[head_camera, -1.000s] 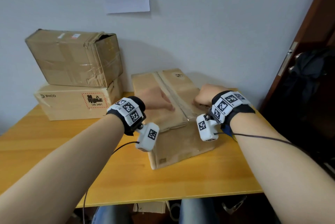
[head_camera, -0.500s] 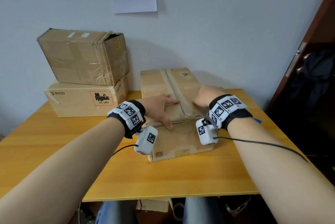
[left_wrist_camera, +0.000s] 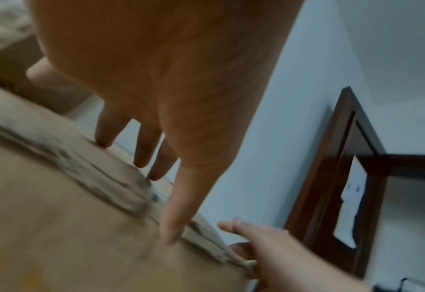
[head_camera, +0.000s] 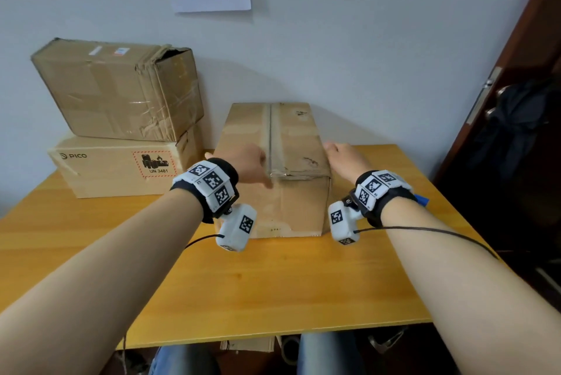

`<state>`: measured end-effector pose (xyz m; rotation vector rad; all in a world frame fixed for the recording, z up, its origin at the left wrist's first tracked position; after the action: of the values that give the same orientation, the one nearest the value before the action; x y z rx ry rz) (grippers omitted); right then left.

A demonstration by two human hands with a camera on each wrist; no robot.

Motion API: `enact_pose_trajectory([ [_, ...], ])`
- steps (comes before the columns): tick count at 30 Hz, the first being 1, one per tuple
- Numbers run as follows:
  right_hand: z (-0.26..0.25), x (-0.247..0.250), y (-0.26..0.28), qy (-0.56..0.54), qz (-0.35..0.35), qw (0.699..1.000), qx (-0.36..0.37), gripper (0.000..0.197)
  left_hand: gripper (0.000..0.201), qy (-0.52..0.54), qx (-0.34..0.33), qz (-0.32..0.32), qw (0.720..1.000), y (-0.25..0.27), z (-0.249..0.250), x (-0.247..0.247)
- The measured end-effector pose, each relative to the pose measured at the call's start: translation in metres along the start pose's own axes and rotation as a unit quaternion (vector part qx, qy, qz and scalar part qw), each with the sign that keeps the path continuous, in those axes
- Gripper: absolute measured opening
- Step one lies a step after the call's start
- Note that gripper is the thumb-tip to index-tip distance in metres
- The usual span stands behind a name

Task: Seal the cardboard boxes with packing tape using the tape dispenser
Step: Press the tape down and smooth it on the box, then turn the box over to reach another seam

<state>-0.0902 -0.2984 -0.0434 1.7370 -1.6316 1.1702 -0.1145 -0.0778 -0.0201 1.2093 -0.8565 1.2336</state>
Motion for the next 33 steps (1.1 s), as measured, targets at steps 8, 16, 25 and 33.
enact_pose_trajectory([
  [8, 0.137, -0.001, 0.033, 0.228, -0.127, 0.936, -0.236, 0.043, 0.048, -0.052, -0.096, 0.081, 0.991, 0.005, 0.07, -0.01],
  [16, 0.21, -0.002, 0.056, 0.132, -0.045, 0.935, -0.327, 0.077, 0.053, -0.076, -0.105, 0.062, 0.99, -0.006, 0.093, -0.008],
  [25, 0.219, -0.005, 0.064, 0.079, -0.02, 0.937, -0.339, 0.028, 0.056, -0.096, -0.117, 0.047, 0.987, -0.005, 0.098, -0.006],
  [33, 0.157, 0.029, 0.036, -0.071, 0.171, 0.938, -0.293, 0.052, 0.034, 0.006, -0.125, 0.014, 0.992, -0.005, 0.093, -0.001],
])
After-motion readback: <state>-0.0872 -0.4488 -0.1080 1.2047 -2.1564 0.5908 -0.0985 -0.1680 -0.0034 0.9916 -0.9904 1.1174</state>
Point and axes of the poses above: each hand's wrist, its own y-axis away from the middle knuckle, its own x-axis out of the back of the hand, z = x × y, the point moved 5 cm from there along -y, towards the middle knuckle, and after that the axes turned 14 degrees about x, right-handed, at the moved point
